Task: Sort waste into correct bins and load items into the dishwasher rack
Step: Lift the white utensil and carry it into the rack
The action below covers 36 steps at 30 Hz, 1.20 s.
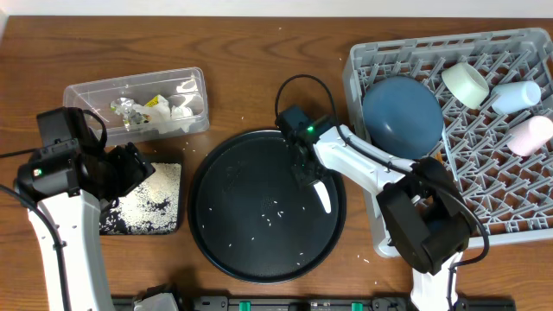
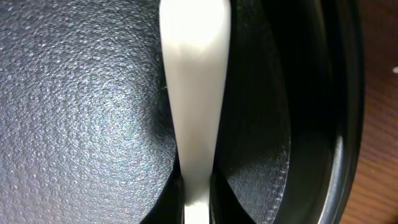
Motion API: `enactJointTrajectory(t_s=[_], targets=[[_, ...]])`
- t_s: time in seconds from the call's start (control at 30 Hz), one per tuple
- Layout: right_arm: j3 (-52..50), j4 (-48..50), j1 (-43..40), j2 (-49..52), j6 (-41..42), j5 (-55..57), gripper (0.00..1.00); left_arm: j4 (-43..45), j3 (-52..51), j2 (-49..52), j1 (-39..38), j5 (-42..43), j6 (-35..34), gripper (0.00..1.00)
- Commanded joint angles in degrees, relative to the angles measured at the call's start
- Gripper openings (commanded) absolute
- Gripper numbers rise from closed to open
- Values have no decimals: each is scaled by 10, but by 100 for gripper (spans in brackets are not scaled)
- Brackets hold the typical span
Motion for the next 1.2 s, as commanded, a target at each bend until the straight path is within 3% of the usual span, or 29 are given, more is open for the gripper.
enactJointTrajectory(t_s=[0.0, 0.23, 0.7, 0.97, 1.17], targets=[[-8, -14, 6, 17, 22, 6, 1, -2, 5, 3, 2, -1, -7, 83], [-1, -38, 6, -17, 28, 5, 1, -2, 5, 3, 2, -1, -7, 84], [1, -79, -29, -186, -2, 6, 1, -4, 5, 3, 2, -1, -7, 84], [1, -139, -140, -294, -39, 68, 1, -4, 5, 3, 2, -1, -7, 83], [0, -164, -260, -317, -116, 101, 1, -4, 5, 3, 2, -1, -8, 83]])
